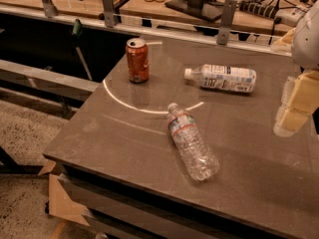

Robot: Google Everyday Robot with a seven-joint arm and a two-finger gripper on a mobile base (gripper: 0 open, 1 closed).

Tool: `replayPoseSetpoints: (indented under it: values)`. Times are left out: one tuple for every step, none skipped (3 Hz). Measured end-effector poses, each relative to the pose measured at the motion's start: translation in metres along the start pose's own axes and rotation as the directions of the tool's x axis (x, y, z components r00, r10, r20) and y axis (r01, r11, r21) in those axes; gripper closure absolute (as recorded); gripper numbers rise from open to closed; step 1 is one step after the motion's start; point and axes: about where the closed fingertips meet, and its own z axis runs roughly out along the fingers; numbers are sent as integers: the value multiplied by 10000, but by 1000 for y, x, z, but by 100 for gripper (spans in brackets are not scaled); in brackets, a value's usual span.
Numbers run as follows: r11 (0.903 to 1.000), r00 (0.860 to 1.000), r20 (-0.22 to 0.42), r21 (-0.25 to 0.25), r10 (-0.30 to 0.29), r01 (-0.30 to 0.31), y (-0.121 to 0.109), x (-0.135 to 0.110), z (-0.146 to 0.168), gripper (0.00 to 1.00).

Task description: Move blue plastic bottle near water bottle

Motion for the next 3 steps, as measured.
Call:
replayPoseSetpoints:
  values:
    - [10000, 10000, 1, 2, 0, 0, 0, 0, 0, 0]
    - [10000, 9967, 814, 46, -37, 33, -22, 4, -2, 0]
    - [10000, 9849, 1731, -33, 61, -56, -64, 13, 6, 0]
